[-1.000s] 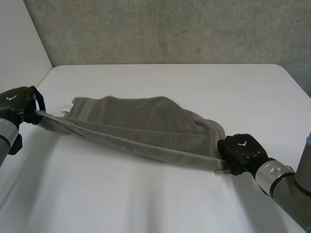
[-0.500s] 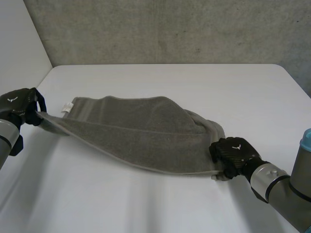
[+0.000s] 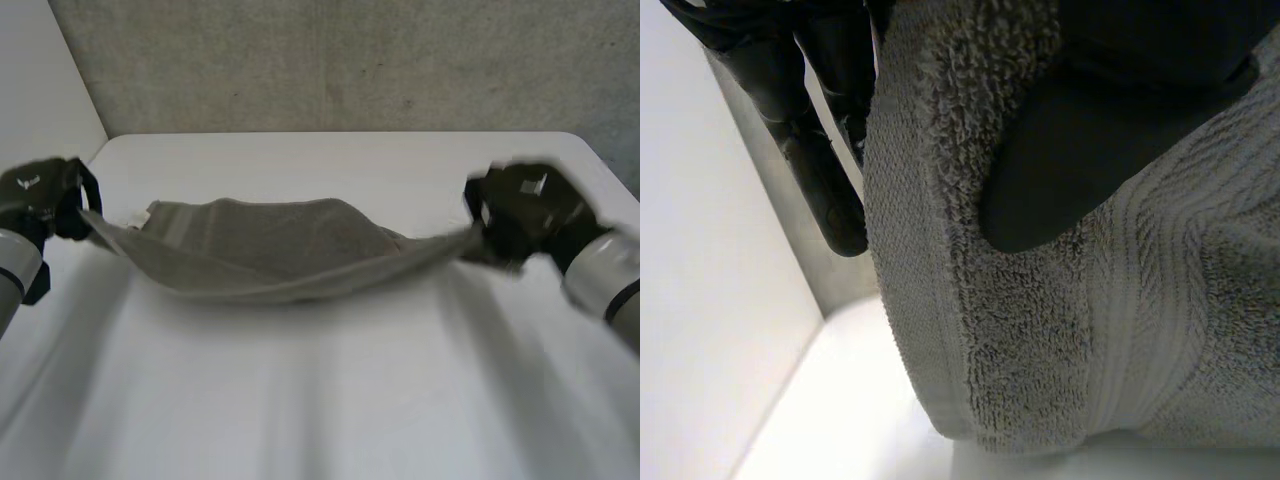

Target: Fold the laundry

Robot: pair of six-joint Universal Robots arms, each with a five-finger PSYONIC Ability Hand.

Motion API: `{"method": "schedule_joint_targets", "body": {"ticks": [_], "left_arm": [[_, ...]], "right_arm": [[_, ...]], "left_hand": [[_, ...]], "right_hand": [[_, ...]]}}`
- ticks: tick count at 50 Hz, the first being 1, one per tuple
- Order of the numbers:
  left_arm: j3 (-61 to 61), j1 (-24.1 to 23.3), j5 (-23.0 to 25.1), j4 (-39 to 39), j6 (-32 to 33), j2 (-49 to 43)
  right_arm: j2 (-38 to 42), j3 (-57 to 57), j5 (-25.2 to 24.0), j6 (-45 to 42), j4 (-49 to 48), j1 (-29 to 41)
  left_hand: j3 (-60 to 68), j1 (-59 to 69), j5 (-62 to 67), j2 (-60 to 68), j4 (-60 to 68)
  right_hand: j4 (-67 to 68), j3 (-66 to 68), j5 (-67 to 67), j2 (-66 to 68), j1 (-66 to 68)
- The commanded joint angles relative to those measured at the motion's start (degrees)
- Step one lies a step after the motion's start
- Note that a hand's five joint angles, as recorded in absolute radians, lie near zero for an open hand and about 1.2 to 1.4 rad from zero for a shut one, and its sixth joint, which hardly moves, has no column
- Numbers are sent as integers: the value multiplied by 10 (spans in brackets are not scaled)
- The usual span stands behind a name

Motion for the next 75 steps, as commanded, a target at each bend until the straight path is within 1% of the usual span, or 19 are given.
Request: {"method": "schedule_joint_targets", "body": {"ticks": [1,7,12,16,21,23,26,29,33,37,42,46,51,53,58,65,67,70,75], "left_arm": [[35,-14,-1,-47,-1,141],[101,-14,-3,-127,-4,207],[107,-12,-3,-153,-4,197],[89,-12,-3,-152,-3,142],[89,-29,-5,-151,2,-36],[100,-35,-5,-151,2,-80],[139,-49,-6,-150,2,-147],[196,-61,-8,-148,1,-189],[271,-75,-11,-144,-5,-199],[402,-103,-44,-134,-26,-188],[511,-110,-108,-121,-93,-150],[559,-109,-159,-93,-152,-126],[540,-105,-171,-84,-179,-120],[517,-104,-167,-84,-180,-119],[407,-102,-150,-67,-180,-119],[215,-92,-73,38,-173,-132],[135,-90,-34,122,-168,-157],[81,-89,-13,181,-143,-184],[44,-76,-9,177,-72,-202]], "right_arm": [[-72,-254,-31,-2,204,-3],[-36,-378,-56,-51,329,-48],[76,-434,-53,-174,457,-60],[129,-424,-48,-223,482,-52],[208,-395,-41,-250,479,-44],[263,-398,-16,-253,465,-30],[287,-403,0,-257,451,-21],[330,-444,44,-258,403,0],[360,-569,113,-253,311,24],[341,-696,139,-222,175,35],[276,-727,142,-147,62,33],[246,-725,140,-115,43,31],[224,-700,136,-111,110,30],[221,-657,115,-113,184,29],[220,-541,57,-123,258,27],[219,-330,9,-156,206,26],[224,-282,8,-163,178,25],[245,-206,7,-183,123,23],[267,-155,12,-237,86,18]], "left_hand": [[103,121,116,103,102],[103,121,116,103,102],[103,121,116,103,102],[103,121,116,103,102],[103,121,116,103,102],[103,121,116,103,102],[103,121,116,103,102],[103,121,116,103,102],[103,121,116,103,102],[103,121,116,103,102],[103,121,116,103,102],[103,121,116,103,102],[103,121,116,103,102],[103,121,116,103,102],[103,121,116,103,102],[103,121,116,103,102],[103,121,116,103,102],[103,121,116,103,102],[103,121,116,103,102]], "right_hand": [[34,34,31,33,33],[34,34,31,33,33],[34,34,31,33,33],[34,34,31,33,33],[34,34,31,33,33],[34,34,31,33,33],[34,34,31,33,33],[34,34,31,33,33],[34,34,31,33,33],[34,34,31,33,33],[34,34,31,33,33],[34,34,31,33,33],[34,34,31,33,33],[34,34,31,33,33],[34,34,31,33,33],[34,34,31,33,33],[34,34,31,33,33],[34,34,31,33,33],[34,34,31,33,33]]}}
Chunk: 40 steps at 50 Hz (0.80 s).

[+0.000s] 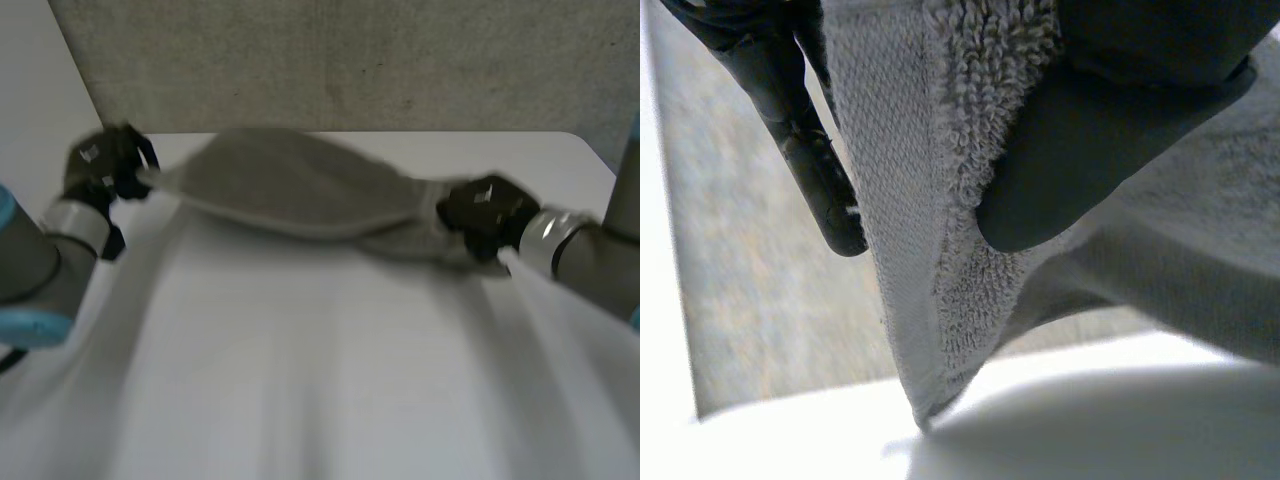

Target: Fold the laundry

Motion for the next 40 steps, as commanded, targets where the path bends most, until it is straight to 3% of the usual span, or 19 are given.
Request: {"method": "schedule_joint_targets", "body": {"ticks": [1,6,15,19,21,27,33,40], "left_arm": [[-76,14,23,45,82,-36],[-105,49,31,-20,157,9],[-154,66,73,-103,166,100],[-206,85,94,-132,167,218],[-221,93,99,-139,168,260],[-228,116,102,-211,167,367],[-227,113,101,-228,168,339],[-195,104,95,-189,167,206]], "right_arm": [[28,79,7,-57,-64,-6],[9,81,7,-68,-48,-32],[-94,77,-2,-108,97,-107],[-133,80,-8,-135,159,-121],[-191,77,-22,-147,197,-125],[-242,79,-71,-143,195,-148],[-232,82,-93,-144,192,-157],[-101,27,-63,-143,178,-153]], "left_hand": [[103,121,114,102,102],[103,121,114,102,102],[103,121,114,102,102],[103,121,114,102,102],[103,121,114,102,102],[103,121,114,102,102],[103,121,114,102,102],[103,121,114,102,102]], "right_hand": [[34,29,28,33,33],[34,29,28,33,33],[34,29,28,33,33],[34,29,28,33,33],[34,29,28,33,33],[34,29,28,33,33],[34,29,28,33,33],[34,29,28,33,33]]}}
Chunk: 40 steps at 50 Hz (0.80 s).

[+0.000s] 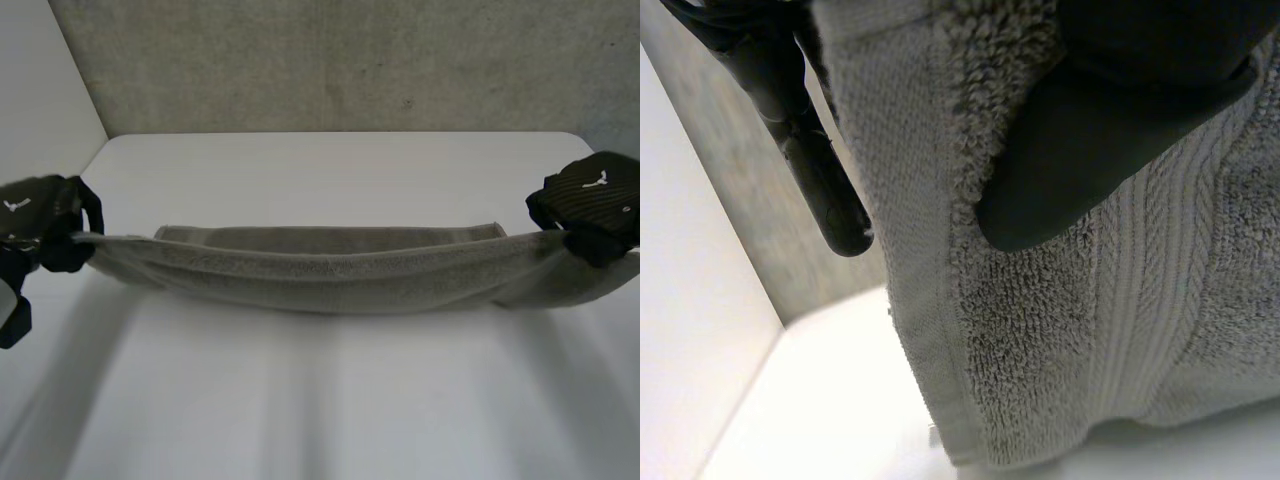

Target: Fold the laundry

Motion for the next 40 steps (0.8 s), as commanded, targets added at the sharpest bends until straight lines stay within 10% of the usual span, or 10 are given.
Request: {"method": "schedule_joint_targets", "body": {"ticks": [1,14,36,37,38,39,40], "left_arm": [[47,-16,-7,39,-2,-156],[256,-66,-76,43,-6,-367],[401,-90,-106,98,-15,-506],[401,-90,-106,98,-15,-506],[401,-90,-106,98,-13,-510],[401,-90,-106,98,-11,-512],[401,-90,-106,98,-11,-512]], "right_arm": [[109,-47,27,2,-15,4],[355,-249,72,99,-128,63],[475,-381,103,129,-210,98],[484,-390,109,128,-212,98],[494,-399,118,127,-215,99],[494,-399,119,127,-215,99],[501,-406,126,126,-216,101]], "left_hand": [[103,117,114,102,102],[103,117,114,102,102],[103,117,114,102,102],[103,117,114,102,102],[-110,-95,-99,-111,-111],[-566,-552,-556,-567,-568],[-571,-557,-560,-572,-573]], "right_hand": [[34,28,28,33,33],[34,28,28,33,33],[22,17,17,22,22],[-281,-286,-287,-281,-281],[-578,-584,-584,-579,-579],[-581,-587,-587,-582,-582],[-666,-672,-672,-667,-667]]}}
